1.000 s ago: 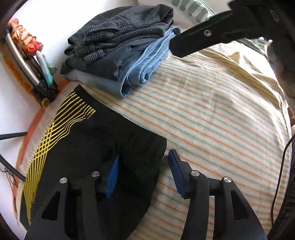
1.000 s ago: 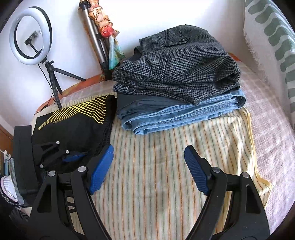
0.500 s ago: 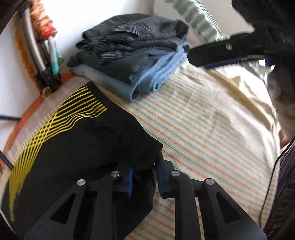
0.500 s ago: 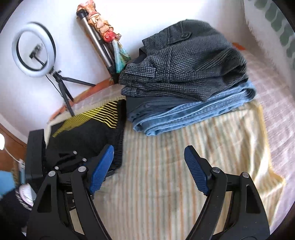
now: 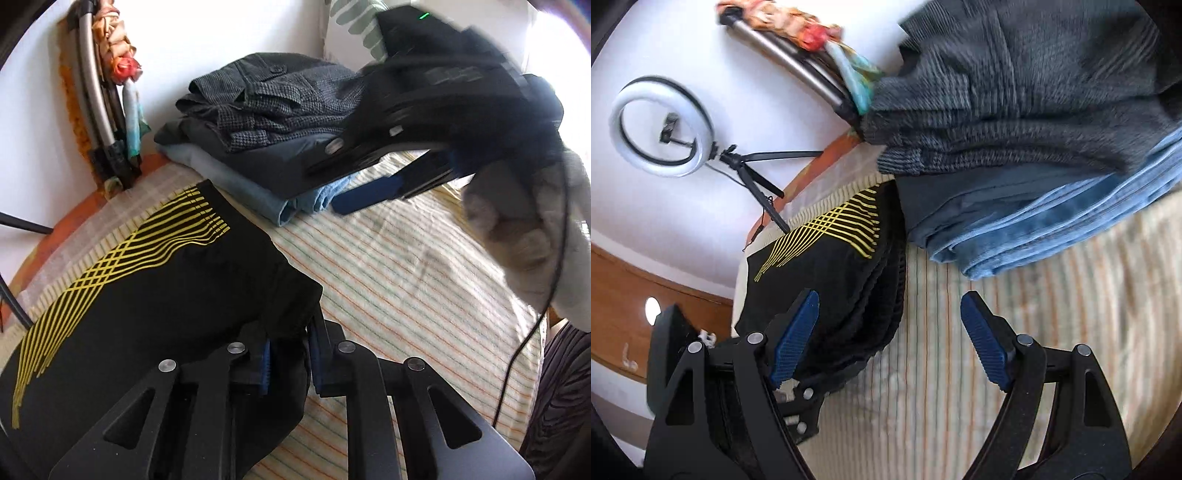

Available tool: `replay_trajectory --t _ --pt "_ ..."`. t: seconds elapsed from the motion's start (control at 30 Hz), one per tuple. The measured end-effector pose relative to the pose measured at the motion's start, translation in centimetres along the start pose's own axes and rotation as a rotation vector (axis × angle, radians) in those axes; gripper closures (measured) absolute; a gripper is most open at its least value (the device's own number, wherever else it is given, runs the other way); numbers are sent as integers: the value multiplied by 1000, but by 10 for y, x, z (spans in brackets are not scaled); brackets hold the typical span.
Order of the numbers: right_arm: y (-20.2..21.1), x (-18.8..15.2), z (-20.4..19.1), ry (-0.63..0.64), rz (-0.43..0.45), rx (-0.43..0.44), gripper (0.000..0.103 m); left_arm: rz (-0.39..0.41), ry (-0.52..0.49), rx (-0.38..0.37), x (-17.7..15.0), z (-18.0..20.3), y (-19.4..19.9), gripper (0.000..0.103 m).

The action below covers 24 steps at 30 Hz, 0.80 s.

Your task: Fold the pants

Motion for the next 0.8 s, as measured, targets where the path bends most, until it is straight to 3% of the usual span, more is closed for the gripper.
replay_trajectory --t 0.33,0.8 --pt "-43 2 0 -80 -64 47 21 49 34 -16 5 -8 19 89" --pt "-71 12 -13 -99 -67 61 21 87 73 -50 12 -19 39 89"
Point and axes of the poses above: each gripper's, at about its wrist camera, not at the fingertips, and y roughly against the way its jaws point, z to its right, x to its top, the point moved 3 cm from there along -y, roughly the way its jaws point, and after that the axes turned 7 degrees about z, right-handed, at the moved point
